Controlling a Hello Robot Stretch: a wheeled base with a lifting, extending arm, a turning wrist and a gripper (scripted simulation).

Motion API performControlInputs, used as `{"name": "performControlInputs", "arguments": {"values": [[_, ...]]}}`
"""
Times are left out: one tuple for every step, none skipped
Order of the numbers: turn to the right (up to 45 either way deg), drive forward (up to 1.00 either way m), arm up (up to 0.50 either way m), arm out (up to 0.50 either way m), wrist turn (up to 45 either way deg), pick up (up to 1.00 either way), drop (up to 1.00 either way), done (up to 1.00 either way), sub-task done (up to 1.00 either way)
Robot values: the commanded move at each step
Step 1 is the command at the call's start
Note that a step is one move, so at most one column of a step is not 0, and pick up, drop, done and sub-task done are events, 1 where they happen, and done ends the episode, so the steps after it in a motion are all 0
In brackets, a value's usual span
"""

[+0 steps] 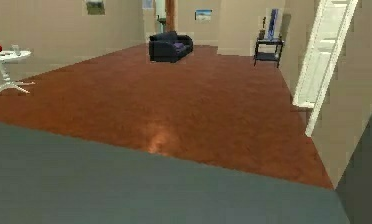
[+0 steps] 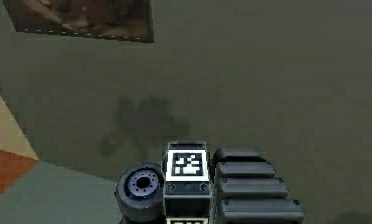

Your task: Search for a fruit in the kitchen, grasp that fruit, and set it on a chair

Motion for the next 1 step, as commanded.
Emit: {"name": "performControlInputs", "arguments": {"values": [[-45.0, 0.0, 0.0, 0.0, 0.0, 0.0, 0.0, 0.0, 0.0]]}}
